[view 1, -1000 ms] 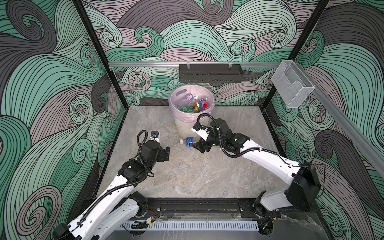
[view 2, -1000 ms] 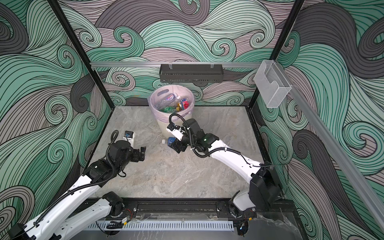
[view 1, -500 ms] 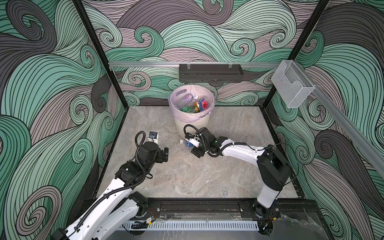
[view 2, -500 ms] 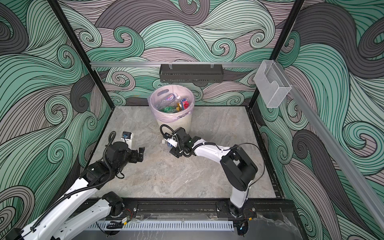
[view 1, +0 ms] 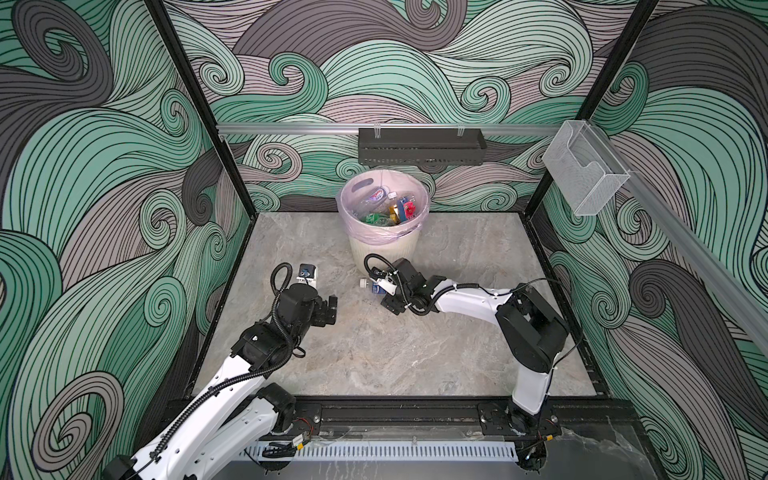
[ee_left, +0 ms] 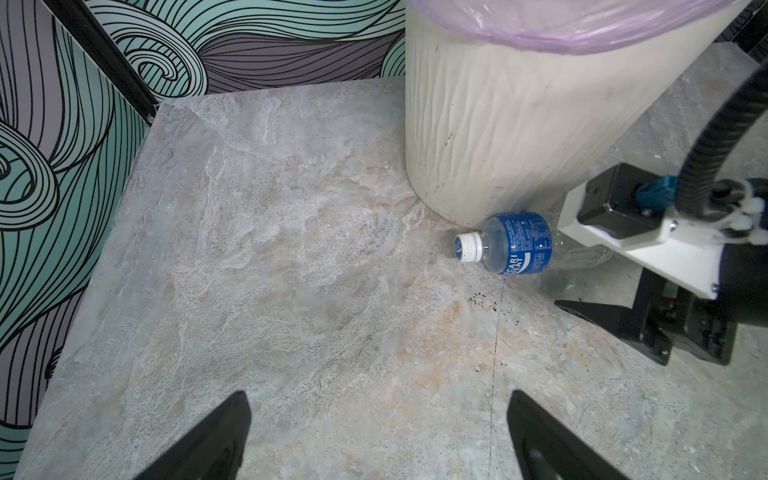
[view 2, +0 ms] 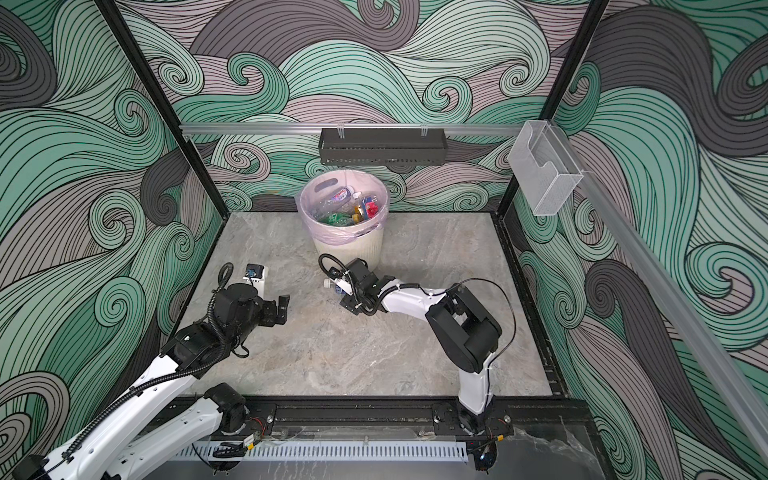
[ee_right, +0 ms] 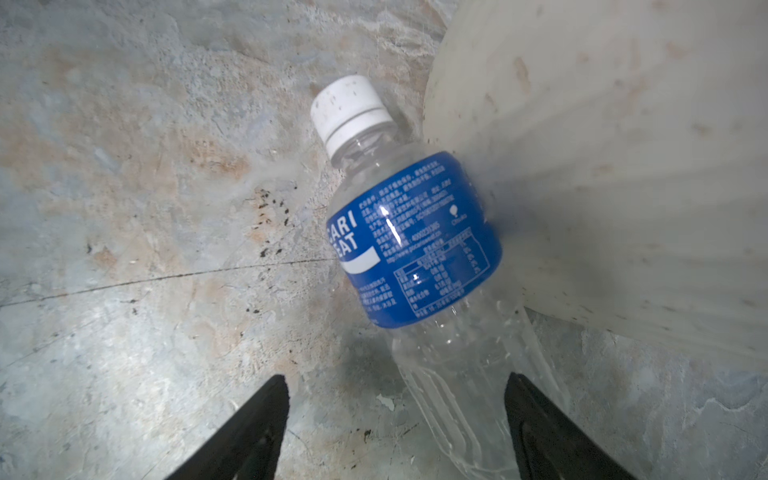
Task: Throw the plastic bottles in the bin
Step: 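Move the right gripper back down to the Pocari Sweat bottle beside the bin, then close the right gripper on the Pocari Sweat bottle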
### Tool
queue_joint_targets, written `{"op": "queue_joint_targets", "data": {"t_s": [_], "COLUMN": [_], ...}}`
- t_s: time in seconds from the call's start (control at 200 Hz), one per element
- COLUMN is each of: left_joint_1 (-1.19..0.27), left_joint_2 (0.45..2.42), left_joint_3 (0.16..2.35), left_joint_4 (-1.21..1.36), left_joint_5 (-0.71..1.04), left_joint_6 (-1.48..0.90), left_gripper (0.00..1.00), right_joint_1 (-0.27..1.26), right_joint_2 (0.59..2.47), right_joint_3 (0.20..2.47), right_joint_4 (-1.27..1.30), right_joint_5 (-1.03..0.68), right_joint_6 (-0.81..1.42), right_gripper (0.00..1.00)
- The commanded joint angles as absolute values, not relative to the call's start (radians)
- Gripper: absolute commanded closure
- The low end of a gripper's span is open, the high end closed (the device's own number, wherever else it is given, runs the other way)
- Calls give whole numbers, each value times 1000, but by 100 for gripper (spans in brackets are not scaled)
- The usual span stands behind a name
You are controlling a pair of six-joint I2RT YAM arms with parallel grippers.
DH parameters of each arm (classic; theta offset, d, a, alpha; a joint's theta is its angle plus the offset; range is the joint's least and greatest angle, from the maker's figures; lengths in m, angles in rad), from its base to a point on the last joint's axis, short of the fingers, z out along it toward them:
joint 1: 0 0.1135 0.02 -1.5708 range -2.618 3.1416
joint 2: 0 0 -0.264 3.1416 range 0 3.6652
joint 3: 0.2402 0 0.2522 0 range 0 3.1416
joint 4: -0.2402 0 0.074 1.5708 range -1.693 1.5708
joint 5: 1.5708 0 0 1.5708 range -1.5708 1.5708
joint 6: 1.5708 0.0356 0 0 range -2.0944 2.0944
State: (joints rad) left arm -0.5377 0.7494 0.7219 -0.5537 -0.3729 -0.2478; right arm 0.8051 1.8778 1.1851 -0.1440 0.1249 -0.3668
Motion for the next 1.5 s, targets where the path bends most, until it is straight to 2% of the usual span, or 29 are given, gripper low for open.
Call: {"op": "queue_joint_targets", "data": {"t_s": [0.0, 0.361, 0.856, 1.077, 1.267, 1.497], "left_joint_1": [-530, -531, -531, -530, -531, -531], "left_joint_2": [753, 737, 742, 762, 751, 735], "left_joint_3": [725, 704, 683, 680, 670, 666], "left_joint_4": [-549, -549, -529, -517, -511, -510], "left_joint_5": [-371, -378, -385, -377, -381, -384], "left_joint_6": [-259, -277, -288, -291, -298, -299], "left_gripper": [2, 2, 2, 2, 2, 2], "right_joint_1": [811, 811, 825, 827, 828, 828], "right_joint_2": [1918, 1978, 1886, 1854, 1935, 2034], "right_joint_3": [1202, 1232, 1222, 1230, 1310, 1390], "right_joint_4": [-112, -120, -327, -305, -295, -312], "right_joint_5": [135, 102, -183, -111, -87, -60], "right_joint_6": [-393, -415, -356, -313, -237, -154], "right_gripper": [17, 17, 21, 19, 16, 19]}}
